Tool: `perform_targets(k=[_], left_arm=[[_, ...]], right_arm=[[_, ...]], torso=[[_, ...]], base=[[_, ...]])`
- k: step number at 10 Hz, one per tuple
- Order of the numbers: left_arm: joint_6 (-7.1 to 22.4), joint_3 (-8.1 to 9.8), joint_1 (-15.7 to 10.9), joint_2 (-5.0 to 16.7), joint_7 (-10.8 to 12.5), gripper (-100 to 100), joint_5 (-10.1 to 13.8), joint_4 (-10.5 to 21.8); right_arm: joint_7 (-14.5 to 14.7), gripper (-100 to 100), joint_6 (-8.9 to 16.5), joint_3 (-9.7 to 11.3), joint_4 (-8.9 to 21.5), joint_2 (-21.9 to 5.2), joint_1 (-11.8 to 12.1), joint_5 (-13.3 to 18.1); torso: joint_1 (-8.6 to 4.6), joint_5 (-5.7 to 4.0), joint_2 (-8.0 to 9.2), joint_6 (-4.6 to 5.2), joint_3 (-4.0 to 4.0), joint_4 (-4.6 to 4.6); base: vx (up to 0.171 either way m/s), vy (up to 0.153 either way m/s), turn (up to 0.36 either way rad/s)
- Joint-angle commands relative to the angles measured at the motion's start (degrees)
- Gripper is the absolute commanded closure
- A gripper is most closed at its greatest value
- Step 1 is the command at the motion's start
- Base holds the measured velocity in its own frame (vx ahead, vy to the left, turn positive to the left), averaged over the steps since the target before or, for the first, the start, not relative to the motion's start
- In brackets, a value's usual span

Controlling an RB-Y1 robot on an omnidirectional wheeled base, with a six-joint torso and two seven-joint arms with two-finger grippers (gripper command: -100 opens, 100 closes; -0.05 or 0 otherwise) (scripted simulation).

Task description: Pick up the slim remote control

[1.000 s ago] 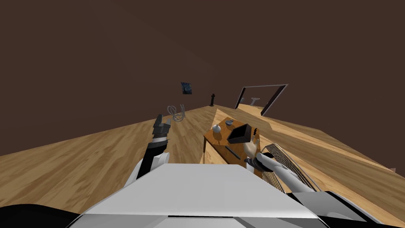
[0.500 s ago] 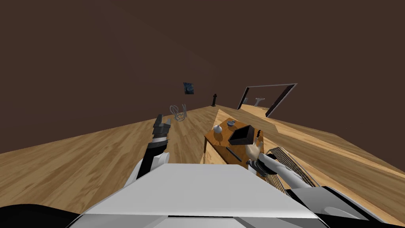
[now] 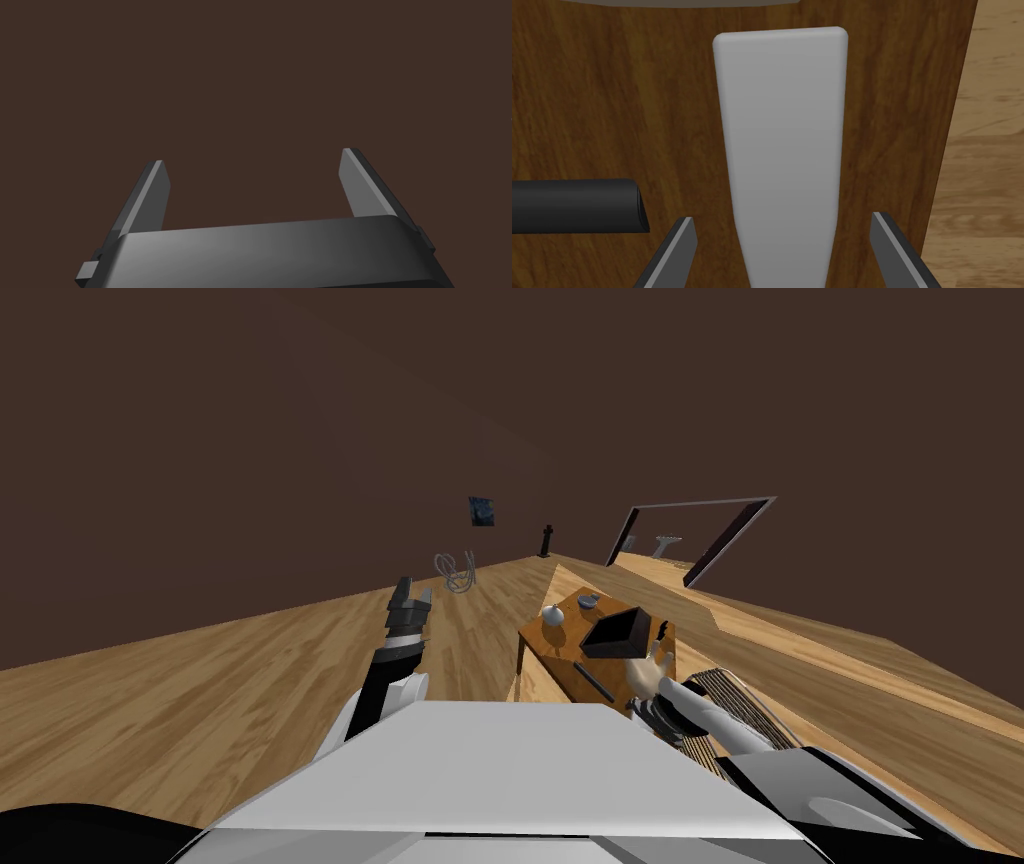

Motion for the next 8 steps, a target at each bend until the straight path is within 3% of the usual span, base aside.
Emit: perform_targets(k=[1,2,3,7,8], left_arm=[[0.0,0.0,0.0,0.0,0.0,0,0.0,0.0],[0.0,0.0,0.0,0.0,0.0,0,0.0,0.0],[0.0,0.0,0.0,0.0,0.0,0,0.0,0.0],[0.0,0.0,0.0,0.0,0.0,0,0.0,0.0],[0.0,0.0,0.0,0.0,0.0,0,0.0,0.0]], right_arm=[[0.0,-100,0.0,0.0,0.0,0.0,0.0,0.0],[0.3,0,0.0,0.0,0.3,0.0,-0.1,-0.1],[-1.2,-100,-0.5,-0.2,1.1,0.3,-0.2,-0.1],[-6.9,-100,-2.5,-1.2,4.7,1.7,-0.6,-0.3],[-6.9,-100,-2.5,-1.2,4.7,1.7,-0.6,-0.3]], torso=[[0.0,0.0,0.0,0.0,0.0,0.0],[0.03,0.01,0.0,0.0,0.0,0.0],[0.04,0.01,0.0,0.0,0.0,0.0],[-0.33,-0.08,0.73,-0.04,0.42,0.16],[-0.41,-0.16,0.75,0.02,0.41,0.13]], base=[[0.0,0.0,0.0],[0.0,0.0,0.0],[-0.066,-0.035,0.266],[-0.182,-0.098,0.41],[-0.121,-0.039,0.08]])
